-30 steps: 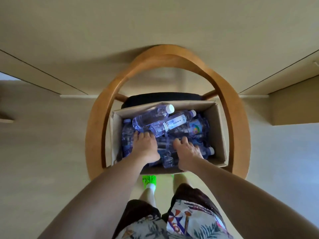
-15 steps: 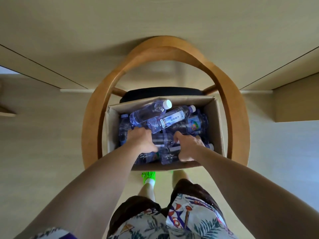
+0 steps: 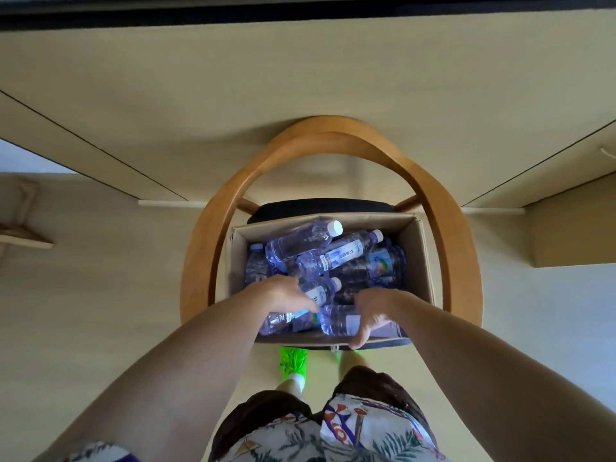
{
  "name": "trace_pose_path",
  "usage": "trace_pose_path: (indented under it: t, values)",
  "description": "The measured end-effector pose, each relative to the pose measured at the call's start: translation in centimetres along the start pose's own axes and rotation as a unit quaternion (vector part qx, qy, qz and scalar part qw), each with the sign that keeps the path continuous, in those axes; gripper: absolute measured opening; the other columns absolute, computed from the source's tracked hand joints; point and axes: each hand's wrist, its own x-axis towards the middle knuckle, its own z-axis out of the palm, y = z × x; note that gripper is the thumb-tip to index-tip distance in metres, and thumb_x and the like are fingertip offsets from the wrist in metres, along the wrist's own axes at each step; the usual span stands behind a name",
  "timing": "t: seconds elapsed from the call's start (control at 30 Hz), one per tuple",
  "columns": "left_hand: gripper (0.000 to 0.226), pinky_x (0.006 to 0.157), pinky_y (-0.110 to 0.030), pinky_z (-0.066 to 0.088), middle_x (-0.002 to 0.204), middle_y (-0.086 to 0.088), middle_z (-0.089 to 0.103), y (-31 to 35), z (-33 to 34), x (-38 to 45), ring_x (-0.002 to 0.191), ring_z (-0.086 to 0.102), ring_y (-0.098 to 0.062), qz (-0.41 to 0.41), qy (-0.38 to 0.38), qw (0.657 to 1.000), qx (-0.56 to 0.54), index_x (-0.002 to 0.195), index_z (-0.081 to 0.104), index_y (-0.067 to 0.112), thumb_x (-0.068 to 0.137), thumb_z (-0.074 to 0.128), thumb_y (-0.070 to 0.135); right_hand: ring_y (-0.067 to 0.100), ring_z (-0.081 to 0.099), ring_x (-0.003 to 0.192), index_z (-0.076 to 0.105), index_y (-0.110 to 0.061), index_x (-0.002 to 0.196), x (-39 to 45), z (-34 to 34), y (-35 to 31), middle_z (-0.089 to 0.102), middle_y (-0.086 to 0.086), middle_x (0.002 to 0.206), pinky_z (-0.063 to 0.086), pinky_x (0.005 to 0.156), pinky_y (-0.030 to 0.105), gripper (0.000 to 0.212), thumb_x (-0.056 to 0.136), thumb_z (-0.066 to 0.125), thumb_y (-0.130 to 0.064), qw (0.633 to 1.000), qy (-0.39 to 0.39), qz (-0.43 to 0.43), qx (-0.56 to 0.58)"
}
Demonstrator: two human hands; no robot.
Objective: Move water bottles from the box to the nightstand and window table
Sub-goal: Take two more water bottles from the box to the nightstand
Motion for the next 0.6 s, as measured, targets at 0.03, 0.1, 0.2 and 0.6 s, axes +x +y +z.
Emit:
trace_pose_path:
  t: [0.03, 0.1, 0.2, 0.6]
  values:
    - [0.129, 0.107, -0.040, 0.041, 0.164, -0.005, 0.035, -0.1, -0.4, -0.5, 0.144, 0.041, -0.028, 0.002, -0.007, 1.000, -0.008, 0.161, 0.025, 0.023, 0.055, 0.066, 0.084, 0.021, 0.059, 0.092, 0.062, -0.010, 0.102, -0.3, 0.0, -0.1, 0.062, -0.002, 0.100, 0.047, 0.076, 0.030, 0.070, 0.062, 0.092, -0.058, 1.000, 0.004, -0.002, 0.013]
    - [0.133, 0.116, -0.043, 0.036, 0.167, -0.004, 0.027, -0.1, -1.4, -1.5, 0.149, 0.035, -0.026, 0.009, -0.009, 1.000, -0.018, 0.161, 0.024, 0.021, 0.053, 0.070, 0.083, 0.023, 0.062, 0.099, 0.063, -0.008, 0.116, -1.2, 0.1, -0.3, 0.065, 0.002, 0.110, 0.049, 0.080, 0.031, 0.077, 0.062, 0.093, -0.055, 0.999, 0.028, 0.004, 0.042]
    - [0.121, 0.112, -0.040, 0.041, 0.163, -0.005, 0.035, 0.5, -3.4, -3.0, 0.143, 0.042, -0.026, 0.035, 0.027, 0.999, -0.022, 0.158, 0.032, 0.017, 0.061, 0.072, 0.078, 0.020, 0.058, 0.082, 0.060, -0.010, 0.097, -2.8, 0.5, -0.4, 0.062, 0.004, 0.094, 0.044, 0.068, 0.029, 0.058, 0.069, 0.089, -0.052, 0.992, 0.075, 0.017, 0.100]
    - [0.048, 0.056, -0.025, 0.047, 0.093, 0.001, 0.060, 5.8, -11.6, -12.1, 0.076, 0.058, -0.014, 0.237, 0.134, 0.944, -0.187, 0.096, 0.060, 0.017, 0.063, 0.076, 0.048, 0.018, 0.048, 0.052, 0.063, -0.010, 0.090, -14.2, -1.0, -2.2, 0.056, 0.006, 0.070, 0.041, 0.052, 0.032, 0.045, 0.068, 0.088, -0.040, 0.775, 0.372, 0.064, 0.508]
